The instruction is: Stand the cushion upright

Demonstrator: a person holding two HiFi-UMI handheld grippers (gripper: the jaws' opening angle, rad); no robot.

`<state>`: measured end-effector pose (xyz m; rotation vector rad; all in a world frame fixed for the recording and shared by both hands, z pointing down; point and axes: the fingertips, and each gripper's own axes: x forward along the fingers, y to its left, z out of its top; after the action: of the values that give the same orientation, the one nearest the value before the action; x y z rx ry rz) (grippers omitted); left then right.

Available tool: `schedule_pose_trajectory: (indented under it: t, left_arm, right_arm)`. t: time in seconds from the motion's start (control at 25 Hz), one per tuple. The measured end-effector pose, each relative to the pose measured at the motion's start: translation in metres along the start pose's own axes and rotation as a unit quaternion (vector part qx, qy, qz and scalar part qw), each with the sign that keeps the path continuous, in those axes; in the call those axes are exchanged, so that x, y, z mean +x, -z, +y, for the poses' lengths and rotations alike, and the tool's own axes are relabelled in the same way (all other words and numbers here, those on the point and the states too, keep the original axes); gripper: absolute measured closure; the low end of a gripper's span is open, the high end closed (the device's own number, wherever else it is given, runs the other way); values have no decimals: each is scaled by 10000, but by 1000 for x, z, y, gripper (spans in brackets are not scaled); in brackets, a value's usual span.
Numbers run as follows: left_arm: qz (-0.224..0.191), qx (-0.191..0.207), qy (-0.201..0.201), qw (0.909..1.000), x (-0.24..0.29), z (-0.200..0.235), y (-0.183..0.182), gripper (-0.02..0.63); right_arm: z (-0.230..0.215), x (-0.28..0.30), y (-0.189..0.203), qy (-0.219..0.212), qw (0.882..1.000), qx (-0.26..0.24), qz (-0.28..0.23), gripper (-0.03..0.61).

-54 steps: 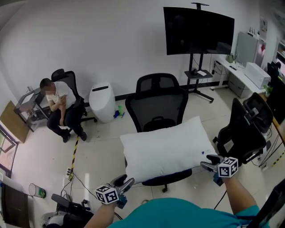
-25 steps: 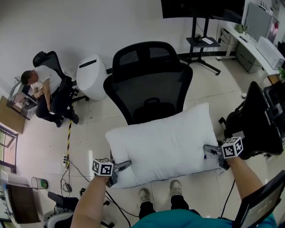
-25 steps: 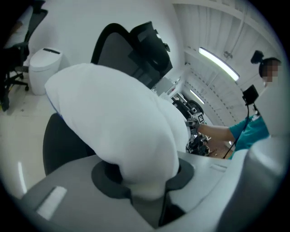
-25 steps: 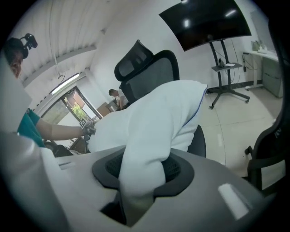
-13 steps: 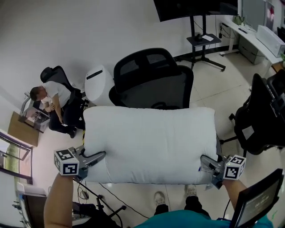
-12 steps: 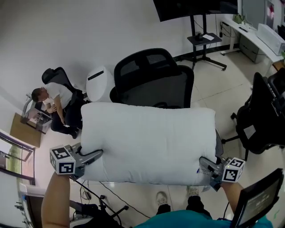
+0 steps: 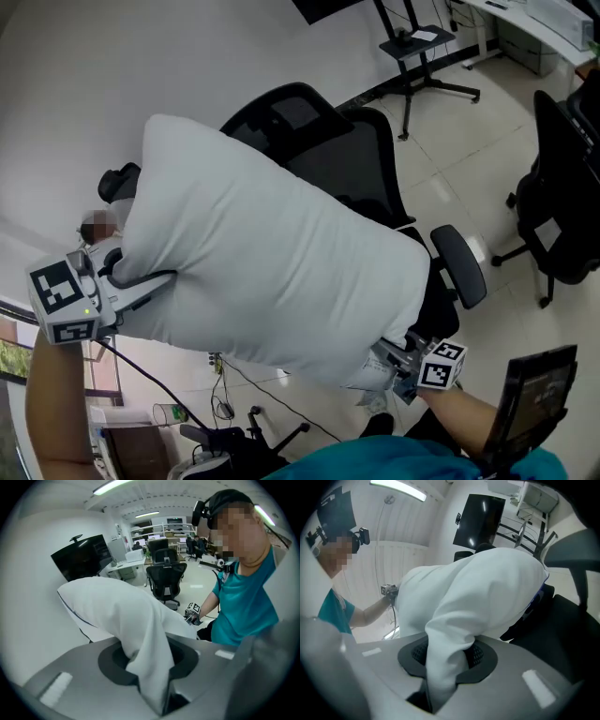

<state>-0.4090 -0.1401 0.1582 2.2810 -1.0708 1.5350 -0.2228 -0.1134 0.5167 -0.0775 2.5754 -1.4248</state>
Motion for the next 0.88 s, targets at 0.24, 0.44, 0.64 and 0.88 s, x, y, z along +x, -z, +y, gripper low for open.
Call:
schedule_pose_trajectory:
  t: [0.24,0.44,0.64,0.88]
  left_arm:
    - [349,823,251,9957,34,-16,-51,494]
    - [760,1411,456,9860,79,-17,-63,491]
    - [1102,1822,549,9755,133,-18,-56,488]
    - [1303,2651,724,9526,203,-20,-32,482]
  right_arm:
    - [-30,11,19,153,9996,-94,-208,474]
    - [-69,24,39,234,9991,35,-341,474]
    - [-122,37,64,351,9972,435,-506,472]
    - [-187,46,100,816,9891,973,-751,472]
